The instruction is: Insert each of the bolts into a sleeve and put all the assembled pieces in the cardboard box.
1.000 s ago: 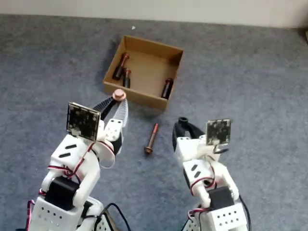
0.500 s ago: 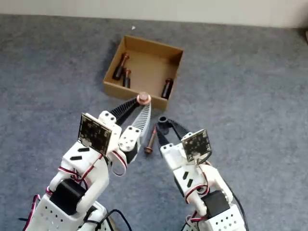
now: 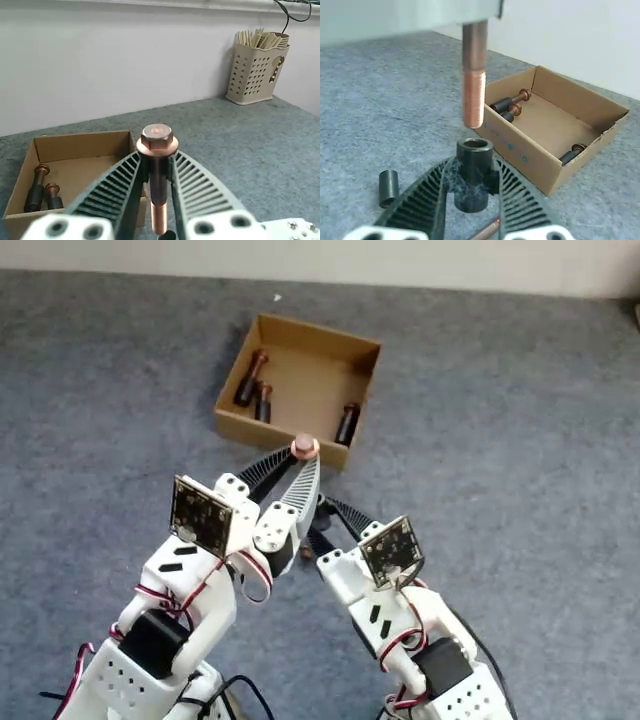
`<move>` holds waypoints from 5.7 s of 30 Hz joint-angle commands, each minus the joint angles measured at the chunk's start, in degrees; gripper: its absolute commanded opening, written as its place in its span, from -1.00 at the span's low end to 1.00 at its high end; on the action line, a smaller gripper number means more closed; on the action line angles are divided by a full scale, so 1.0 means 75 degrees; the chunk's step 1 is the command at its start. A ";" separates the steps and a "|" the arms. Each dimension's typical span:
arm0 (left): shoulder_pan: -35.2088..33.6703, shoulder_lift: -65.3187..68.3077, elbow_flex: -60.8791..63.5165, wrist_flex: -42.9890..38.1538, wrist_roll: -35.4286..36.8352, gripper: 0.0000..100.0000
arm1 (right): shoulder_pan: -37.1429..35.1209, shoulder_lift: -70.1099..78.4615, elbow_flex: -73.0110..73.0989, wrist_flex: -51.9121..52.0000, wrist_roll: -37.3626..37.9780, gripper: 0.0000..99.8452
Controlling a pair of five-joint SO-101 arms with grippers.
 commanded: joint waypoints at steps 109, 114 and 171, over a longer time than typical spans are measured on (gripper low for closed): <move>-0.4812 -0.0123 0.2315 0.2356 -0.2028 -0.99 | 0.1940 1.3826 -0.8809 -0.4319 0.0035 -0.99; -0.4988 -0.0123 0.2315 0.2344 -0.2028 -0.99 | 0.1940 1.3849 -0.8832 -0.3886 0.0035 -0.94; -0.8469 -0.0123 0.1823 0.2333 -0.1536 -0.98 | -0.3030 1.6334 -1.1739 0.2878 -0.0363 -0.71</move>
